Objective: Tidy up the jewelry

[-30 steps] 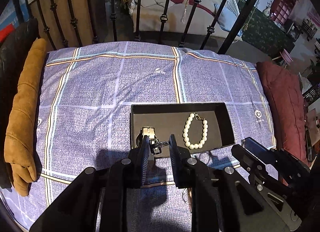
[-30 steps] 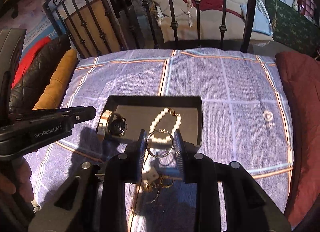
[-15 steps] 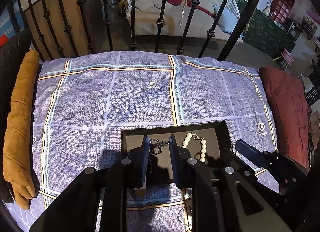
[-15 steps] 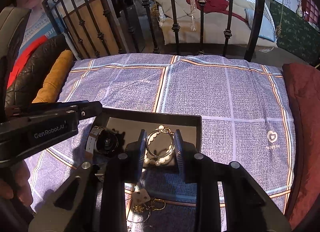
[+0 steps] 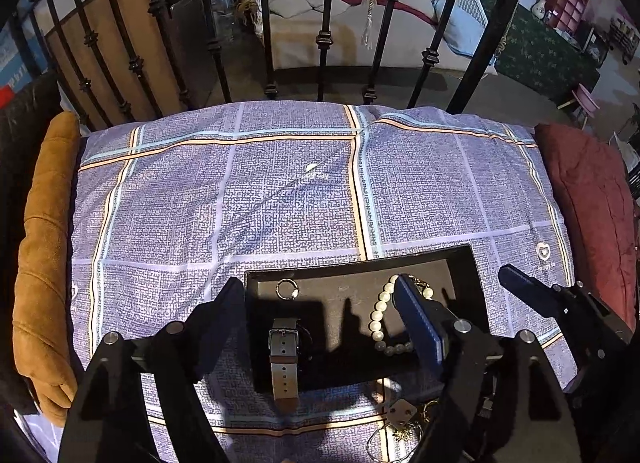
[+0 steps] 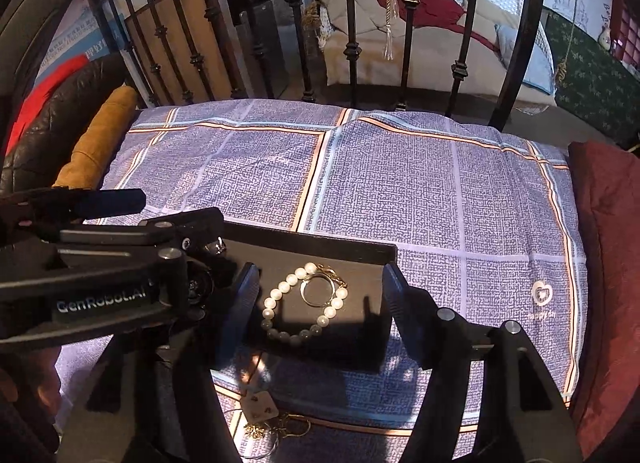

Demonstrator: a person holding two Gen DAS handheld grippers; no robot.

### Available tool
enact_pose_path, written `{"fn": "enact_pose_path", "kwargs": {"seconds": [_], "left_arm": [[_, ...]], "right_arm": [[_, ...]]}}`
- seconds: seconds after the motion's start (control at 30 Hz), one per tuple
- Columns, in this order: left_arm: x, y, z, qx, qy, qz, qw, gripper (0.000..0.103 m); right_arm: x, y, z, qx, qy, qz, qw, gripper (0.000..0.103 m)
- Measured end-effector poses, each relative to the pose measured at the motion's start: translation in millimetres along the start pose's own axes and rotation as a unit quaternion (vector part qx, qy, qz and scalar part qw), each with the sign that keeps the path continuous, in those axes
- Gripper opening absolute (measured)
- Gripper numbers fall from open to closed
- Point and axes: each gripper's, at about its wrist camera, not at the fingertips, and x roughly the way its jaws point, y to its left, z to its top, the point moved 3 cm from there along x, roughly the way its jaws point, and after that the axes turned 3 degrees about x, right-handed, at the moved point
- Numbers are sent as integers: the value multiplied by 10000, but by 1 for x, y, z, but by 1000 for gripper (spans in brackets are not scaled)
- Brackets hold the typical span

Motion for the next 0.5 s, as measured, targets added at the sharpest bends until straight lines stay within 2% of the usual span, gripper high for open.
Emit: {"fn": "enact_pose_path", "kwargs": {"seconds": [0.13, 0.2, 0.3, 0.4, 0.5], "left_arm": [[-2, 9, -1, -76, 18, 100, 9999, 76], [-8, 21, -4, -160, 23, 293, 9994, 85], [-15, 43, -20, -274, 99, 508, 9983, 91], [-13, 52, -56, -317, 490, 340, 9977, 93], [-3, 35, -95, -63, 898, 19, 9959, 93]], "right_arm": [[-2, -4, -2, 43, 44, 28, 10000, 64], [-8, -7, -5, 61, 31, 17, 10000, 64], [-20, -16, -16, 190, 57, -9, 9998, 64], [-31, -25, -43, 427, 225, 7, 9988, 64], [-33, -26, -75, 492, 466, -1, 9977, 64]]}}
